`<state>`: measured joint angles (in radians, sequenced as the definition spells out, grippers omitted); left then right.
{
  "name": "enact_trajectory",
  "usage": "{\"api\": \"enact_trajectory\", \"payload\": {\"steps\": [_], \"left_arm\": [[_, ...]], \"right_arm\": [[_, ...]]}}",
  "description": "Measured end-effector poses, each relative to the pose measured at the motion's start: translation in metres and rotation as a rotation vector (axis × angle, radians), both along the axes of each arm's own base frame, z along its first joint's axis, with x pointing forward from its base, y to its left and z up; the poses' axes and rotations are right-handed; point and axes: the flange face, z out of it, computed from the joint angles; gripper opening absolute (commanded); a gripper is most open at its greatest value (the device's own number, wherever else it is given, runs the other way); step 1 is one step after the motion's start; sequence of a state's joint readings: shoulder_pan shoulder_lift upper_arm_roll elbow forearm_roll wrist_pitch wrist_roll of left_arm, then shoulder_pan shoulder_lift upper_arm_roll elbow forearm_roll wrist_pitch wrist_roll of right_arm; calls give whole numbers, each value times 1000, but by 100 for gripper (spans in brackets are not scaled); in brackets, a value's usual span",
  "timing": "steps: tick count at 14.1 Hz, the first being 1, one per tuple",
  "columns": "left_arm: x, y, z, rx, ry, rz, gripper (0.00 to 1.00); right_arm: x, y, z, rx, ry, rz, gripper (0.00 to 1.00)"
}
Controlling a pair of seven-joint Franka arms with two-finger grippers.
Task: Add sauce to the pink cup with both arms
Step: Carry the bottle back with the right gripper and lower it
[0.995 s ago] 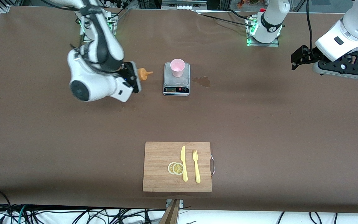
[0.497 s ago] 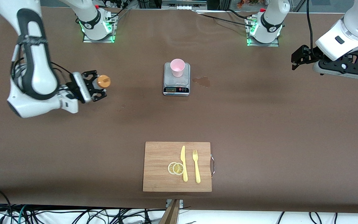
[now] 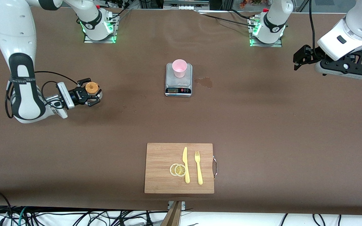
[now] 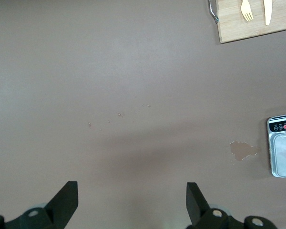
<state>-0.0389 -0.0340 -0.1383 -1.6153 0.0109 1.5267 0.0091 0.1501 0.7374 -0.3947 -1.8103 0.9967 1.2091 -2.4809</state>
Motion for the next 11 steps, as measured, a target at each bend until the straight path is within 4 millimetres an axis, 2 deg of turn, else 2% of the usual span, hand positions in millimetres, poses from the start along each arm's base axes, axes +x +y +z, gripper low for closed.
{"api": "enact_trajectory", "payload": {"steps": [5, 6, 8, 11], "left_arm": [[0, 0, 0, 0, 0, 0, 100], [0, 0, 0, 0, 0, 0, 100], [0, 0, 0, 0, 0, 0, 100], [0, 0, 0, 0, 0, 0, 100]], "right_arm": [[-15, -14, -33, 118, 4, -15, 20], [-18, -14, -38, 145, 1, -19, 24], [-19, -7, -47, 190, -12, -26, 49], [-19, 0, -51, 221, -39, -15, 64]]}}
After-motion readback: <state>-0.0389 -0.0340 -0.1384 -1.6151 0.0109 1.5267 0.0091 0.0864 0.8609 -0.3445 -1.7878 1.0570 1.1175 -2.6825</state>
